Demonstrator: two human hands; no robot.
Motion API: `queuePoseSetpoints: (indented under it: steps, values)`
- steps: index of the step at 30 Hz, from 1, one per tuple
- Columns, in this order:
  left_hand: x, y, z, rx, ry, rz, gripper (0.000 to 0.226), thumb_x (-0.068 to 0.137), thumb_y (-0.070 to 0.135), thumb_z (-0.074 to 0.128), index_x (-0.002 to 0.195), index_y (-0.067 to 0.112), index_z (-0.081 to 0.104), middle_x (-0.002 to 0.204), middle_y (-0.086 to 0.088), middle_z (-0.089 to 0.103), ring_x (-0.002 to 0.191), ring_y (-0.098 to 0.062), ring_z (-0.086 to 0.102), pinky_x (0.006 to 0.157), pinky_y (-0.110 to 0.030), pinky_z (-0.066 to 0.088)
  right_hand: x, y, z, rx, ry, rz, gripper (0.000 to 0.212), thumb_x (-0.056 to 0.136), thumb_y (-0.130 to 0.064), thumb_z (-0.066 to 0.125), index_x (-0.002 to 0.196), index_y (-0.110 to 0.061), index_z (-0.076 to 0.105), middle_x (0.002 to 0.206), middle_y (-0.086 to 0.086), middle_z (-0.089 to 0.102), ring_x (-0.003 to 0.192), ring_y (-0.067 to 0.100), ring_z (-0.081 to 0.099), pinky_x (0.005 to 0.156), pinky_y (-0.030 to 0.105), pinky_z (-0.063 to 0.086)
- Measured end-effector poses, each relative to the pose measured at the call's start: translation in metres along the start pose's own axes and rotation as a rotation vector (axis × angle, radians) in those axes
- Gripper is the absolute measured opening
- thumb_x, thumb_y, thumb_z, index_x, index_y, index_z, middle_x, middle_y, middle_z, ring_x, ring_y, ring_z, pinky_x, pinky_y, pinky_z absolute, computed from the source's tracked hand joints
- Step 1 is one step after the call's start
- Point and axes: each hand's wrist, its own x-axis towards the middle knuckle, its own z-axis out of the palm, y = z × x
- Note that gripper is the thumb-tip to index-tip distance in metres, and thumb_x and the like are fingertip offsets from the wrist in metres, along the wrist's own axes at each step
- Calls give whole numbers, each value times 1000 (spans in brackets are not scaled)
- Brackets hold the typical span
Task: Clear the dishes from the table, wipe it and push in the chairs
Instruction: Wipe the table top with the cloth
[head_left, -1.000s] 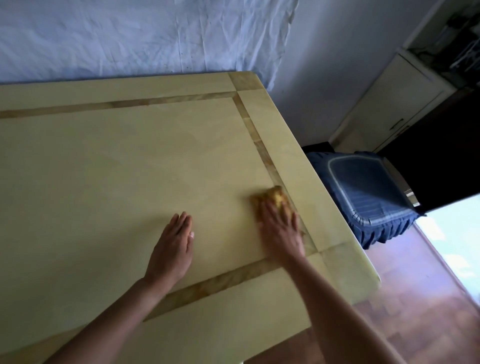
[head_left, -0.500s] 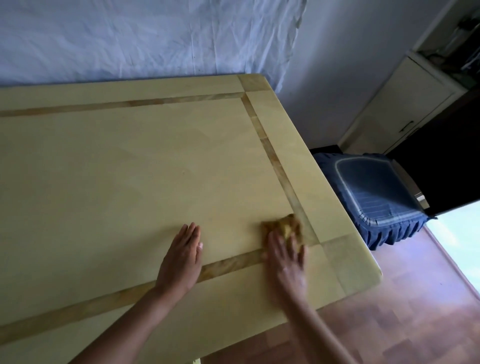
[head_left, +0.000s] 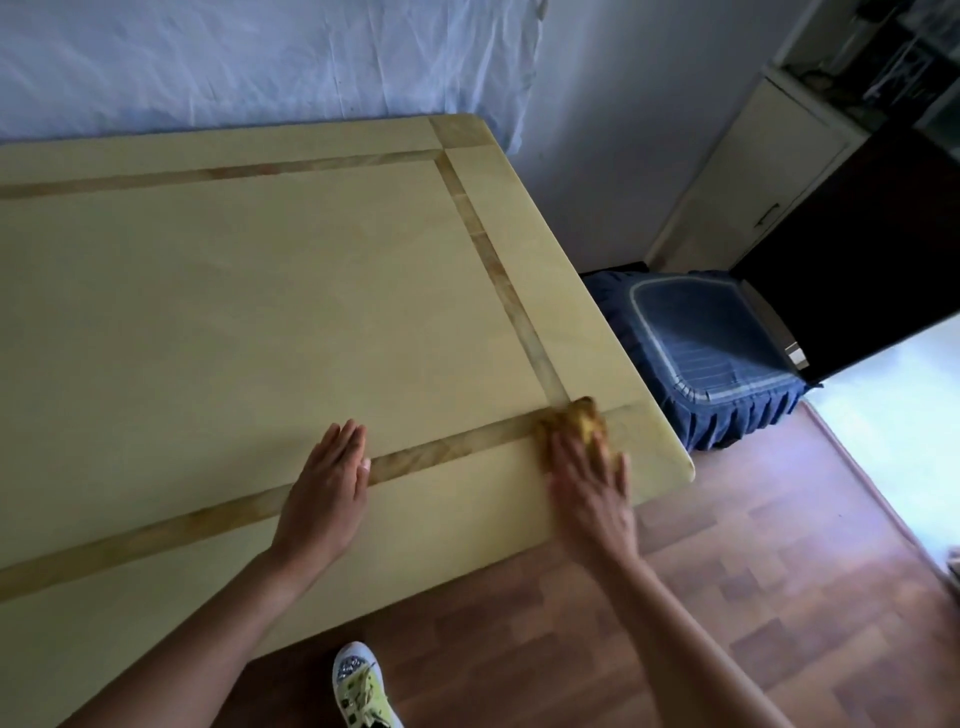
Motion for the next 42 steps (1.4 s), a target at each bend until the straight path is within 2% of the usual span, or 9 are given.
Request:
queuePoseSetpoints:
  steps: [3, 9, 13, 17, 21, 28, 32, 37, 42]
  values:
    - [-9, 0, 1, -10, 7, -5, 48, 101, 19, 28, 146, 5, 25, 156, -5, 21, 146, -16, 10, 117, -28, 14, 6, 52, -5, 84, 27, 225, 56, 100, -40, 18, 153, -28, 6, 160, -10, 4, 148, 19, -7, 117, 45, -14]
    - [-28, -12, -1, -20, 12, -14, 48, 101, 21, 25, 147, 7, 22, 157, -3, 18, 146, -13, 7, 116, -25, 10, -4, 42, -1, 279, 102, 496, 54, 102, -33, 24, 153, -16, 15, 162, 0, 8, 148, 24, -7, 119, 47, -7]
    - [-40, -14, 0, -46, 14, -30, 48, 101, 22, 26, 147, 8, 21, 157, -2, 17, 146, -12, 6, 117, -25, 11, -33, -23, 12, 284, 99, 348, 59, 97, -37, 18, 152, -14, 19, 160, 2, 13, 148, 27, -2, 118, 44, -13]
    - [-53, -14, 4, -57, 2, -54, 49, 101, 23, 25, 148, 10, 21, 157, 0, 15, 146, -10, 5, 117, -27, 14, -70, -100, 22, 206, 41, 144, 58, 93, -37, 31, 140, -7, 45, 148, 9, 42, 140, 37, 30, 114, 46, 1]
    - [-67, -16, 6, -44, 0, -52, 49, 101, 22, 27, 148, 9, 22, 157, -1, 16, 146, -12, 9, 117, -26, 13, -101, -157, 25, 189, 25, -46, 63, 88, -39, 42, 143, -8, 37, 152, 4, 32, 141, 35, 26, 112, 47, 8]
    - [-101, -35, -2, 1, 16, -85, 50, 102, 24, 25, 148, 10, 17, 158, -1, 13, 146, -10, 5, 115, -21, 8, -136, -212, 29, 164, -63, -269, 82, 62, -30, 37, 141, -8, 43, 148, 9, 43, 143, 33, 24, 108, 51, 14]
    - [-117, -49, -13, -3, 20, -123, 50, 102, 24, 24, 149, 11, 16, 158, 0, 11, 146, -10, 4, 115, -22, 9, -144, -226, 27, 186, -20, -361, 69, 71, -21, 33, 139, -11, 44, 143, 3, 50, 140, 30, 25, 111, 52, 18]
    - [-135, -63, -28, -28, 6, -138, 50, 101, 22, 26, 149, 12, 16, 158, 1, 12, 146, -10, 5, 116, -24, 13, -139, -229, 17, 224, 30, -470, 44, 76, -22, 51, 115, -15, 70, 118, -2, 69, 115, 27, 61, 89, 40, 55]
    - [-147, -72, -39, -101, -44, -106, 50, 101, 17, 30, 149, 17, 17, 158, 6, 12, 145, -6, 4, 115, -25, 17, -131, -232, 0, 321, -65, -453, 44, 58, -7, 73, 100, -19, 73, 106, -3, 72, 100, 25, 63, 78, 29, 56]
